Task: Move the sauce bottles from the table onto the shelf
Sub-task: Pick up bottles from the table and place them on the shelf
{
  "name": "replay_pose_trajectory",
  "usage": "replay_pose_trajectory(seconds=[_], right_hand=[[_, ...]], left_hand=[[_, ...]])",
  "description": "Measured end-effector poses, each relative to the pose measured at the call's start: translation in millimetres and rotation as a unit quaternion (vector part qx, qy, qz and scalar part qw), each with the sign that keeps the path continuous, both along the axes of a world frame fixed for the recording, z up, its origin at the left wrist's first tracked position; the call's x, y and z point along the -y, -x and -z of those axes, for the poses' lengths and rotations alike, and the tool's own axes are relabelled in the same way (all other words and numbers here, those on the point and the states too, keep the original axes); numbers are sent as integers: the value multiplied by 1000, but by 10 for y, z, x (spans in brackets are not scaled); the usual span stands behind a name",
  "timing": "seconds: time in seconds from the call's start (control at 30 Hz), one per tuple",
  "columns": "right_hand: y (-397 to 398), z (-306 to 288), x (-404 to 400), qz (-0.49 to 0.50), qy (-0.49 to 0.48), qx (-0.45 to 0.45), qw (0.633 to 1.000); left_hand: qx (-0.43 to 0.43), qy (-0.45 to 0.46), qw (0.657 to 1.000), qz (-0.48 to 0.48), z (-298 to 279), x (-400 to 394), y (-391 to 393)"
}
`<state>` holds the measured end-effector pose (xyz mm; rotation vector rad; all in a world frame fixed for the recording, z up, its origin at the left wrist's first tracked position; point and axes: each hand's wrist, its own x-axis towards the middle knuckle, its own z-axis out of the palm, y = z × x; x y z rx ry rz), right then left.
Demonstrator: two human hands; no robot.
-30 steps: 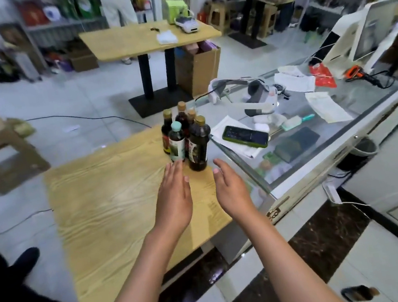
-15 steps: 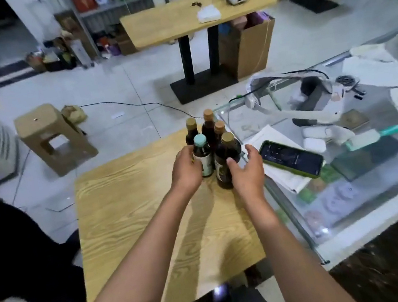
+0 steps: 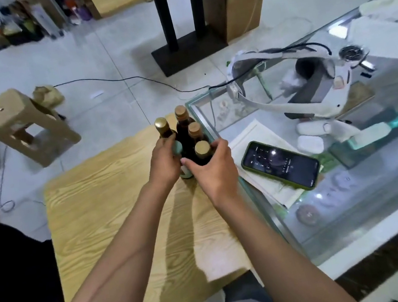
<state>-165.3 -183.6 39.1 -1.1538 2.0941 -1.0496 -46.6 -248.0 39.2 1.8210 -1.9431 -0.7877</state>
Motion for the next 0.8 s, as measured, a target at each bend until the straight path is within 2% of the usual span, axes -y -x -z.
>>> replay_pose_trajectory(seconds=[0.1,0.23,0.3,0.37,0.47,0.57,0.8], right_hand=[[30,33,65,-9,2,-30,999],[79,62,75,-60,28,21,998],[114,60,96,-96,29,67,993],[137,61,131,-121,26,100,987],[108,63,154,-112,21,115,987],[37,51,126,-68,37,136,988],[-56,-94,-65,-76,51,141,986]], left_hand=[[28,-9,999,-15,9,-13,-63],[30,13,997,-68,98,-89,-145],[-27,-8,996,-87,166,-108,-176],[-120,-52,987,-98,221,-147,-192],[-226,-95,965,-98,284,-246,-208],[-262,-82,956,-108,307,-311,-276],[-313,-72,946,-47,267,-596,-454]])
